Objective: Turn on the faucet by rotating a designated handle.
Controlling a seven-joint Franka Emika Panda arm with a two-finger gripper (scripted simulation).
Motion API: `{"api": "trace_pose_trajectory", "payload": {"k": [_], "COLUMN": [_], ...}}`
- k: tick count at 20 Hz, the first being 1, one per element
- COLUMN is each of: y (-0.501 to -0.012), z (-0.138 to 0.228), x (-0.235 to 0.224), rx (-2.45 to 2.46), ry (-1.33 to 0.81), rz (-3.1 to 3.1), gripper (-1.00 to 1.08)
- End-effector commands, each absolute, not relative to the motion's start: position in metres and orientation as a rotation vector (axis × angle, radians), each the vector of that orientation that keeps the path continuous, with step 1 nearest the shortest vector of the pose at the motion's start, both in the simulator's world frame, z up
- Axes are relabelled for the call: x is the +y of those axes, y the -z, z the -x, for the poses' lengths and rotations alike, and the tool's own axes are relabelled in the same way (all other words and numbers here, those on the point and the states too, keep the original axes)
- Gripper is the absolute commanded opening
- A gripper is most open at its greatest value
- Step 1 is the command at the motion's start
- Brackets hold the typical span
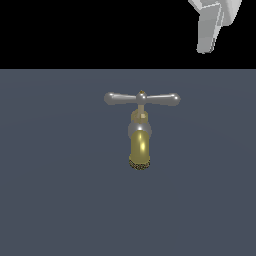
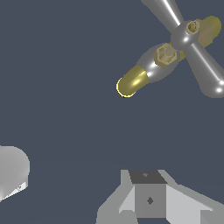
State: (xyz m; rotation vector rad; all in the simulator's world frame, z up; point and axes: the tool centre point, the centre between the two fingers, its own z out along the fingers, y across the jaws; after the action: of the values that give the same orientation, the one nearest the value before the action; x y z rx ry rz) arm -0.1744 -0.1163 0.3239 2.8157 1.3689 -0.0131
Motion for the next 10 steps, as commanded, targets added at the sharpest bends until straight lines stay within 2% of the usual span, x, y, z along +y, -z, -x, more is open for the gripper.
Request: {"api": "trace_pose_trajectory", "payload": {"k": [1,10], "y": [-0.313,-0.277], "z": [0.165,0.131], "x": [-0.123,-0.139], "rx": [1.442,1.678], "ry": [0.013,0.012], "rz": [-2.777,-2.641], "gripper": [-1.0,-1.0]}}
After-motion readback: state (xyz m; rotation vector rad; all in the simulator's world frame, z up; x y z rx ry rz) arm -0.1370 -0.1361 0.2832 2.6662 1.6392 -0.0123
